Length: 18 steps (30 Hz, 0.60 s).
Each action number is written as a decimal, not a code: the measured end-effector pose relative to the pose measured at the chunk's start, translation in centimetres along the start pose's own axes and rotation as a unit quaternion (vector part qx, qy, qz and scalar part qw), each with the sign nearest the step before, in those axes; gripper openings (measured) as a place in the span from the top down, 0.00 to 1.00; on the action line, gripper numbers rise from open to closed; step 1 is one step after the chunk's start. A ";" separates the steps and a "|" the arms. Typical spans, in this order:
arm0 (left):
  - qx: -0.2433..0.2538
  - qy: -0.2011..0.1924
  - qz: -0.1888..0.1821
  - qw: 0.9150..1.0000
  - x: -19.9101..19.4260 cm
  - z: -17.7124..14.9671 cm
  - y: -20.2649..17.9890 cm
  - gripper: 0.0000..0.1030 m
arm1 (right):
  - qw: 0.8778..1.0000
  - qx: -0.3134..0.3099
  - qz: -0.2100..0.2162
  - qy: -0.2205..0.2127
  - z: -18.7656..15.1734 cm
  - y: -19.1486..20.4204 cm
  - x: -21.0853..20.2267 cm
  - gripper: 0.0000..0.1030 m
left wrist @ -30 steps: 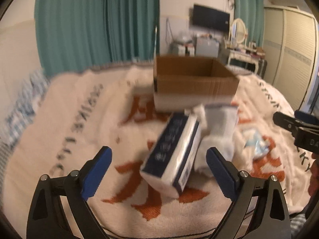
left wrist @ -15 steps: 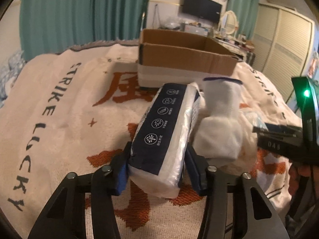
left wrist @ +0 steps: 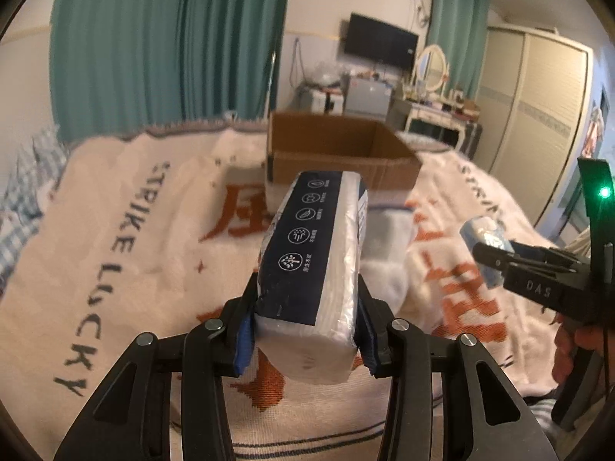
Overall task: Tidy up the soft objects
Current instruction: 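Grasp the white-and-navy tissue pack with the left tool while the right tool grasps the light-blue tissue pack, then lower both tissue packs into the cardboard box and open both tools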
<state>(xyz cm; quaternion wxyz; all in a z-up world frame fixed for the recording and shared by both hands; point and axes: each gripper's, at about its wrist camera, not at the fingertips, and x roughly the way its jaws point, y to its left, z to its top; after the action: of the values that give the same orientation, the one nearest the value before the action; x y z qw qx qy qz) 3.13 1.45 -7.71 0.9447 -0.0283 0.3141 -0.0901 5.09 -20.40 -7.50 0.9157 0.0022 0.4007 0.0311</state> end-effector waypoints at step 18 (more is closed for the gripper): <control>0.028 -0.066 -0.006 0.997 3.6 16.1 -2.0 0.59 | 0.990 -0.054 0.059 -0.118 15.9 2.8 -4.8 0.52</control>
<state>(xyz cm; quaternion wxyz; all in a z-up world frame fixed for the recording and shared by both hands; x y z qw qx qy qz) 15.27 -1.29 3.26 0.9631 -0.0093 0.2486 -0.1023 13.36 -17.54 6.95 0.9518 -0.0202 0.2869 0.1067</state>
